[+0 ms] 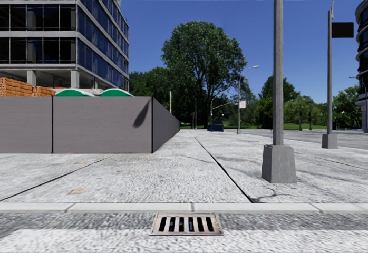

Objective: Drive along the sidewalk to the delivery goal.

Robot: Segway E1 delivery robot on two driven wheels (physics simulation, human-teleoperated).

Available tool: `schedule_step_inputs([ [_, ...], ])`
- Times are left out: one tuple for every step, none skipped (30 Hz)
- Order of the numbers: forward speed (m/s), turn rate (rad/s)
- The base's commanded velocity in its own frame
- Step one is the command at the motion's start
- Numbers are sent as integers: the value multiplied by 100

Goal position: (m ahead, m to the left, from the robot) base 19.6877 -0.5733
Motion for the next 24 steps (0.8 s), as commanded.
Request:
schedule_step_inputs([
  [200, 0],
  [200, 0],
  [200, 0],
  [200, -2],
  [200, -55],
  [200, -63],
  [200, -63],
  [200, -65],
  [200, -61],
  [200, -61],
  [200, -11],
  [200, 0],
  [200, 0],
  [200, 0],
  [200, 0],
  [200, 0],
  [200, 0],
  [200, 0],
  [200, 0],
  [200, 0],
  [200, 0],
  [200, 0],
  [200, 0],
  [200, 0],
])
